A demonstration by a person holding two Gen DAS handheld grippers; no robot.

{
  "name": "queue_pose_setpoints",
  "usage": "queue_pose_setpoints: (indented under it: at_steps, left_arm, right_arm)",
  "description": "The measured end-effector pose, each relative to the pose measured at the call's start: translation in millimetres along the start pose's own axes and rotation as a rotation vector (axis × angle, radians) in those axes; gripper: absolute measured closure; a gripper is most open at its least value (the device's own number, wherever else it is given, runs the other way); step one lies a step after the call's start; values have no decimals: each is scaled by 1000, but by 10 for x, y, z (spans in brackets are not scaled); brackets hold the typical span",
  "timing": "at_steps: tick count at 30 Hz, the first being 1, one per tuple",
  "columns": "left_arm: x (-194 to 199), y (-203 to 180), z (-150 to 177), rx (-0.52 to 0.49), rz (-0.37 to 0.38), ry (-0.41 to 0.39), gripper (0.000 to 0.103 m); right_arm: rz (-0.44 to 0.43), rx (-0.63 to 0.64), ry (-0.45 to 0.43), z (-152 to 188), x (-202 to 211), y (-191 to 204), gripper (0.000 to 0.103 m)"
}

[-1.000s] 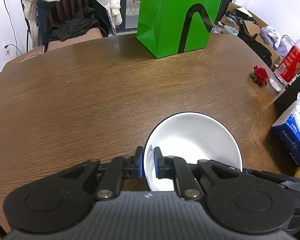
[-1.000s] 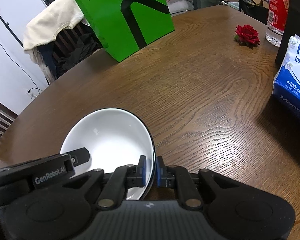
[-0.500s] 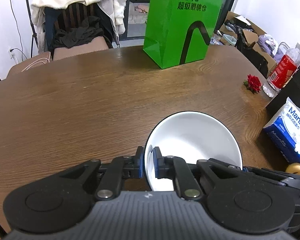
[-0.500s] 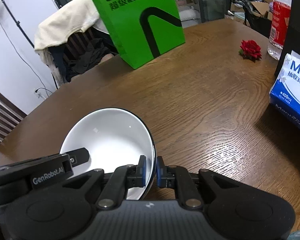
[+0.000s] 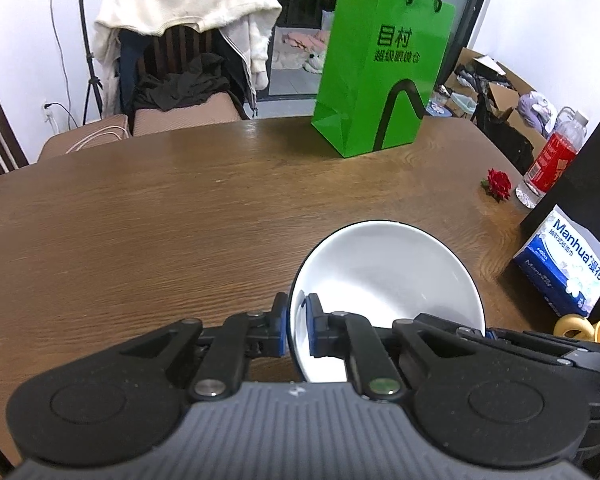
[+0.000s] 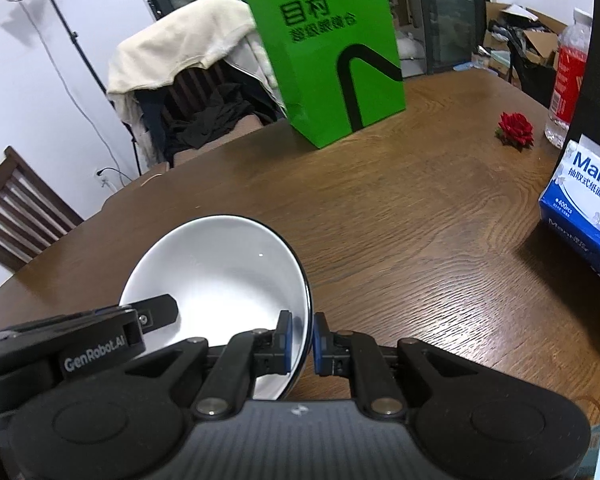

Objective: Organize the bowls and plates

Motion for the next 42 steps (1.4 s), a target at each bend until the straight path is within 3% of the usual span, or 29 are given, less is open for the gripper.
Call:
queue_pose_setpoints:
  at_steps: [20, 42]
  left_arm:
    - [750, 503, 319, 32, -24, -60, 93]
    - [1342, 1117, 791, 83, -57, -88, 93]
  right_arm:
    - [-42, 81, -30, 403, 546, 696, 93]
    - [-88, 153, -36, 943, 876, 1332, 93]
Point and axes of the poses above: each gripper's, at about its wrist camera, not at the fingertips, and x roughly against the way its jaws point, y to its left, z to its underside, the point moved 6 cm from there along -x, roughly the way its jaws point, and after that the axes turned 4 degrees about -z, right-handed, at the moved point
